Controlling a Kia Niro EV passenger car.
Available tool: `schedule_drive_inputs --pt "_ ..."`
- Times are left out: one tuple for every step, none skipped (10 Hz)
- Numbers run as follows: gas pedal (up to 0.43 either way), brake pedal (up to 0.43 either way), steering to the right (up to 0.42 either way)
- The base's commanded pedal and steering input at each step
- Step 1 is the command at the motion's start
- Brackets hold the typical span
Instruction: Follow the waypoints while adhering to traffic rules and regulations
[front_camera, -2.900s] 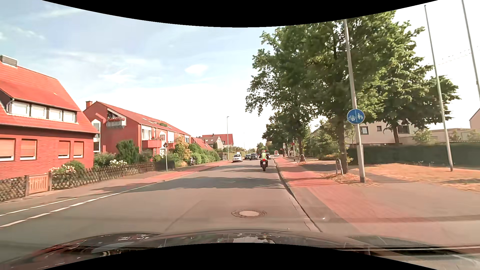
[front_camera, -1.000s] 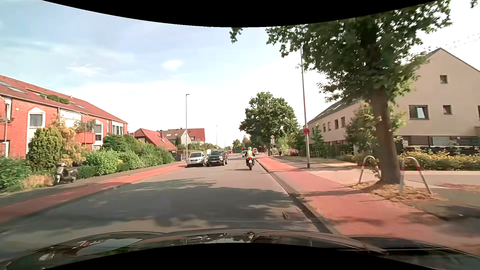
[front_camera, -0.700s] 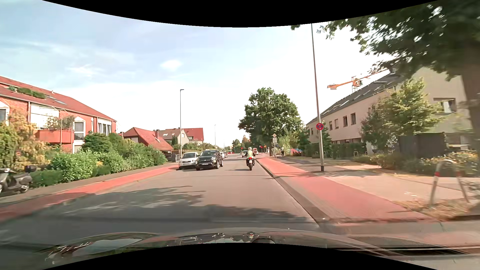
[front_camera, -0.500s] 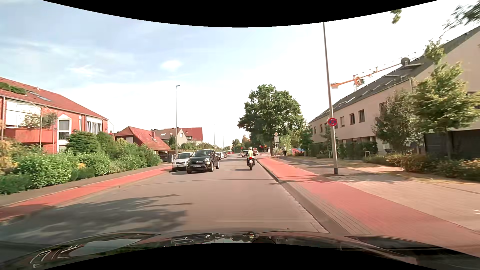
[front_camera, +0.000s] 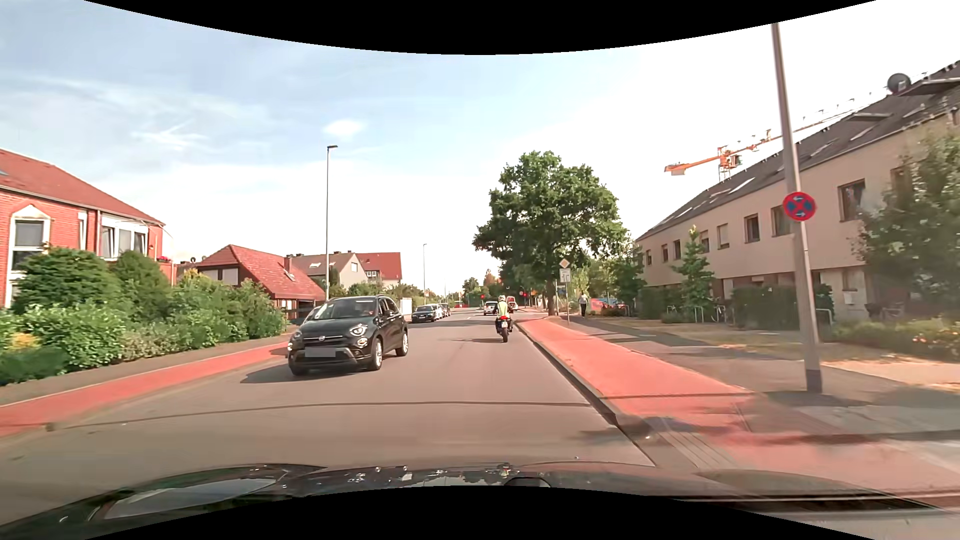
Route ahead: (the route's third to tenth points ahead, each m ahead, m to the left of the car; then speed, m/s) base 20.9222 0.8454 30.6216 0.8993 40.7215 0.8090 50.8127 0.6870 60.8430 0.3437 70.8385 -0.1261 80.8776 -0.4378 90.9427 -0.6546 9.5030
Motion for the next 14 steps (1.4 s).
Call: schedule_drive_inputs --pt "0.067 0.0 -0.001" --pt "0.067 0.0 -0.002" --pt "0.067 0.0 -0.002" --pt "0.087 0.0 -0.004" --pt "0.11 0.0 -0.005" --pt "0.13 0.0 -0.005" --pt "0.13 0.0 -0.005" --pt "0.13 0.0 -0.006" --pt "0.13 0.0 -0.006" --pt "0.13 0.0 -0.005" --pt "0.13 0.0 -0.005" --pt "0.118 0.0 -0.005" --pt "0.118 0.0 -0.005" --pt "0.118 0.0 -0.004"
